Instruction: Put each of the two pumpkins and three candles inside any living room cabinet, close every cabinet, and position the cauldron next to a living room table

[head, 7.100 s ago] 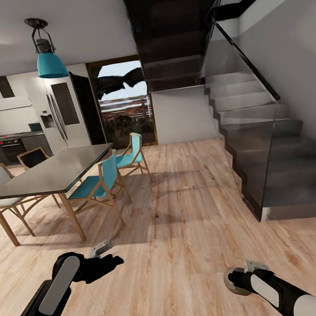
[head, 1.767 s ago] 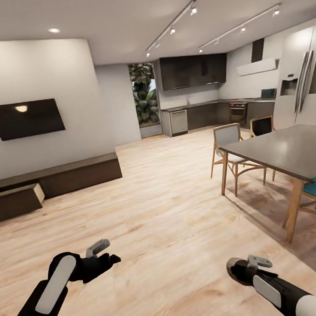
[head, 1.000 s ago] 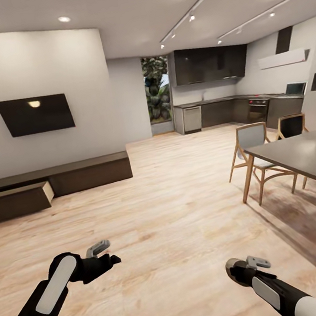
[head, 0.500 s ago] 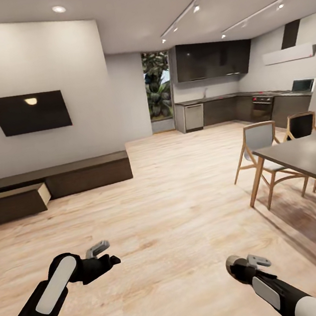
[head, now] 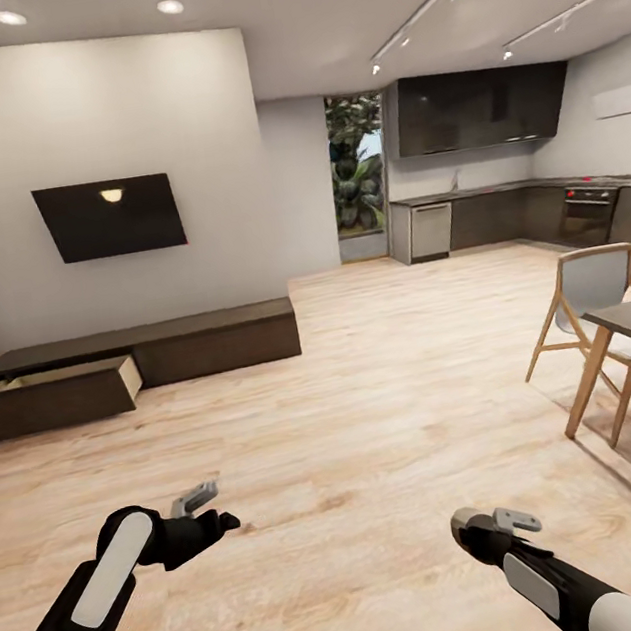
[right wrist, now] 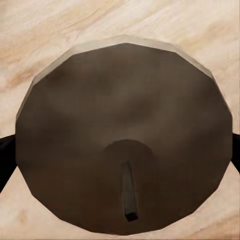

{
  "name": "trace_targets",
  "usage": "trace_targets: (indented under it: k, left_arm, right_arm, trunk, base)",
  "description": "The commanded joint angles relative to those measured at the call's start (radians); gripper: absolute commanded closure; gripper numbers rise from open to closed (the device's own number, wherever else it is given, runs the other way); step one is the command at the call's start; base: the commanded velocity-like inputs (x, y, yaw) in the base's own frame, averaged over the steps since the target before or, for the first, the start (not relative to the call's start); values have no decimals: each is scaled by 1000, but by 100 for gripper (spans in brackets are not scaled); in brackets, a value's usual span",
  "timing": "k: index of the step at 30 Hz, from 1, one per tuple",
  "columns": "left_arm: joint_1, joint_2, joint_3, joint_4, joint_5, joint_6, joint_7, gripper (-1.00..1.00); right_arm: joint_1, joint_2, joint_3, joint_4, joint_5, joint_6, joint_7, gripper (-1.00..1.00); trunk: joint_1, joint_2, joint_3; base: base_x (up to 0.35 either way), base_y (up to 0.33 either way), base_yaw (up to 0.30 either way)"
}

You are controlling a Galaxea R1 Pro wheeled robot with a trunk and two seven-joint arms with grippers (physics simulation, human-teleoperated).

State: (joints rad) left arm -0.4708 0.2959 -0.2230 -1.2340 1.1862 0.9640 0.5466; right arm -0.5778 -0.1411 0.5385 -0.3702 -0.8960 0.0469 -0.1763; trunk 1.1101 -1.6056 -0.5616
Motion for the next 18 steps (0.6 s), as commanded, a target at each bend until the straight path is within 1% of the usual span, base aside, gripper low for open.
trace_targets:
  k: [1, 13, 16, 18]
  left_arm:
    - [-1, 1, -2, 1, 10, -1, 10, -100]
    - [-2, 2, -2, 4, 10, -1, 10, -100]
    - [-1, 1, -2, 4, 10, -1, 10, -100]
    - [-2, 2, -2, 4, 10, -1, 10, -100]
  right_arm:
    - [0, -2, 8, -4, -4, 5, -10, 100]
    - [-1, -1, 8, -6, -3, 11, -15, 100]
    - [-1, -1, 8, -7, -4, 14, -16, 100]
    - [-1, -3, 8, -11, -3, 34, -17, 100]
  trunk:
    - [0, -1, -1]
    - [0, -1, -1]
    - [0, -1, -2]
    - [0, -1, -2]
  base:
    - [242, 188, 287]
    - [208, 184, 285]
    - [223, 162, 125]
    - [228, 160, 39]
